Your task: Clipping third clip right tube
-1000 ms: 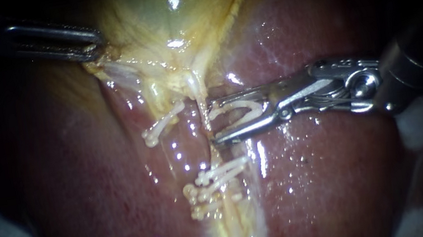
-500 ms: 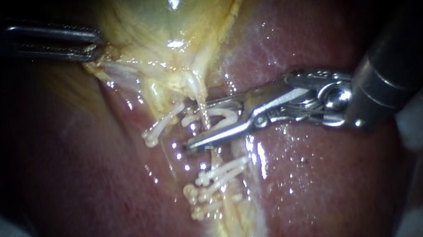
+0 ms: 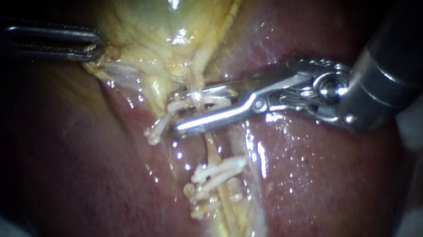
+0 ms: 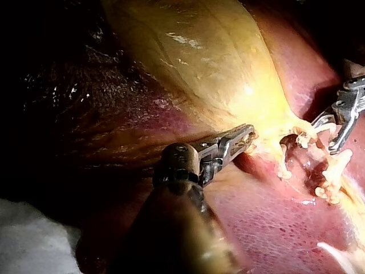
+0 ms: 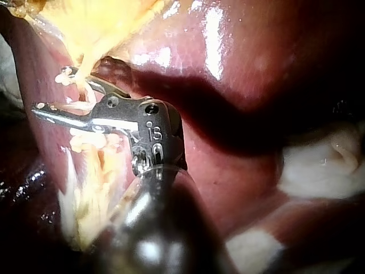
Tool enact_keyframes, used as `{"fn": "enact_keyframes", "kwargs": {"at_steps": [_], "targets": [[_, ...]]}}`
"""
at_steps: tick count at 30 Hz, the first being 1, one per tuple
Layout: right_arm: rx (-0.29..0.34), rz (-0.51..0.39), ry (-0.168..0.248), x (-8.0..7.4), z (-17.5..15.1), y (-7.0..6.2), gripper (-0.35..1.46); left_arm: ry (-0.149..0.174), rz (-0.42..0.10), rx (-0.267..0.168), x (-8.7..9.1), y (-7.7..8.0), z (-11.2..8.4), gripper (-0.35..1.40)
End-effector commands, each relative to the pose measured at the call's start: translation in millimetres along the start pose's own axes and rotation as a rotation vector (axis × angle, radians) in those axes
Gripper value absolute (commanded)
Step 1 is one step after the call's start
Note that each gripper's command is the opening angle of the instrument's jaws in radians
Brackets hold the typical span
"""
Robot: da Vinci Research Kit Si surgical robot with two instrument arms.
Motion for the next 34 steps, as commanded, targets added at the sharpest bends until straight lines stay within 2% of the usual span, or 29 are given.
{"fn": "enact_keyframes", "kwargs": {"at_steps": [1, 9, 17, 22, 34], "targets": [[0.006, 0.018, -0.006, -0.1, -0.1, -0.1, 0.43, 0.000, 0.000, 0.001, 0.0, 0.0, 0.0, -0.35], [0.007, 0.048, -0.007, -0.1, -0.3, -0.2, 0.17, 0.000, 0.000, 0.001, 0.0, 0.0, 0.0, -0.35], [0.008, 0.136, -0.009, -0.3, -0.8, -0.3, -0.35, 0.000, 0.000, 0.000, 0.0, 0.0, 0.0, -0.35], [0.009, 0.172, -0.011, -0.3, -1.1, -0.5, -0.35, 0.000, 0.000, 0.001, 0.0, 0.0, 0.0, -0.35], [0.009, 0.182, -0.012, -0.6, -1.1, -0.5, -0.35, 0.000, 0.000, 0.001, 0.1, 0.0, 0.0, -0.35]]}}
